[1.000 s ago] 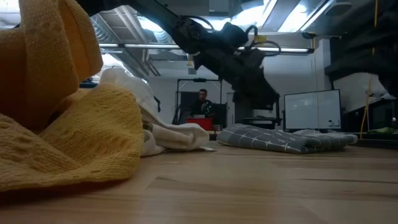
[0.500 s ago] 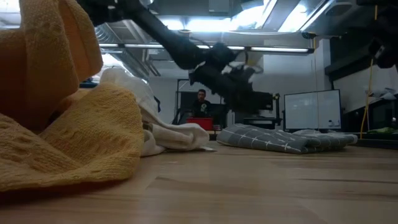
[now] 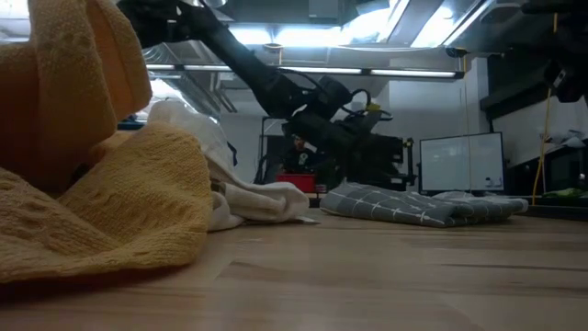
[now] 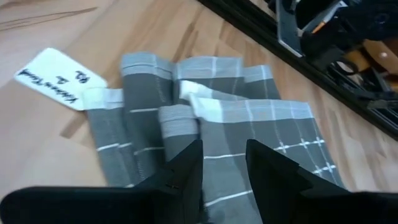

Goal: Fold towel
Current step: Move the gray towel to the top right of the table

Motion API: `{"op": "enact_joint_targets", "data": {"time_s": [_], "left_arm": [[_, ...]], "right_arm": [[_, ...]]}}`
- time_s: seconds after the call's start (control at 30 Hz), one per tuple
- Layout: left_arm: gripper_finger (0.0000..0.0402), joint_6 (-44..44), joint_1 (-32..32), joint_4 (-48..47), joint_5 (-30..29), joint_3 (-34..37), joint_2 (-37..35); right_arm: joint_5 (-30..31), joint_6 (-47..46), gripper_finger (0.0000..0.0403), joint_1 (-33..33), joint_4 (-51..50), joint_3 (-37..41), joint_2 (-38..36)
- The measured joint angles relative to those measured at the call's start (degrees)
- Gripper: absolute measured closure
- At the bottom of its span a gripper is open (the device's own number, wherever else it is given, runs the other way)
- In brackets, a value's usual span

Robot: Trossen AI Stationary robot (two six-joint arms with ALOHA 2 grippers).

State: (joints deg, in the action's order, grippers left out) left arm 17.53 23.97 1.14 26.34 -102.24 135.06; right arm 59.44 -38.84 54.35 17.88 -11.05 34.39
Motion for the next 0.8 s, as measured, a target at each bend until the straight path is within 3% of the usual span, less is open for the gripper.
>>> {"op": "enact_joint_targets", "data": {"time_s": [0.43, 0.63, 0.8], "left_arm": [[0.0288, 1.1, -0.2, 2.6, 1.7, 0.0, -4.5], [0.0288, -8.9, -1.5, -2.4, 8.4, 0.0, -6.8], [0.0288, -15.2, -4.7, -13.0, 13.9, 0.0, -6.8]], "right_arm": [[2.7, 0.2, 0.0237, -0.8, -1.5, 0.0, 0.0], [1.4, 0.2, 0.0237, -4.2, -2.9, 0.0, 0.0], [1.4, 0.2, 0.0237, -6.2, -2.6, 0.0, 0.0]]}}
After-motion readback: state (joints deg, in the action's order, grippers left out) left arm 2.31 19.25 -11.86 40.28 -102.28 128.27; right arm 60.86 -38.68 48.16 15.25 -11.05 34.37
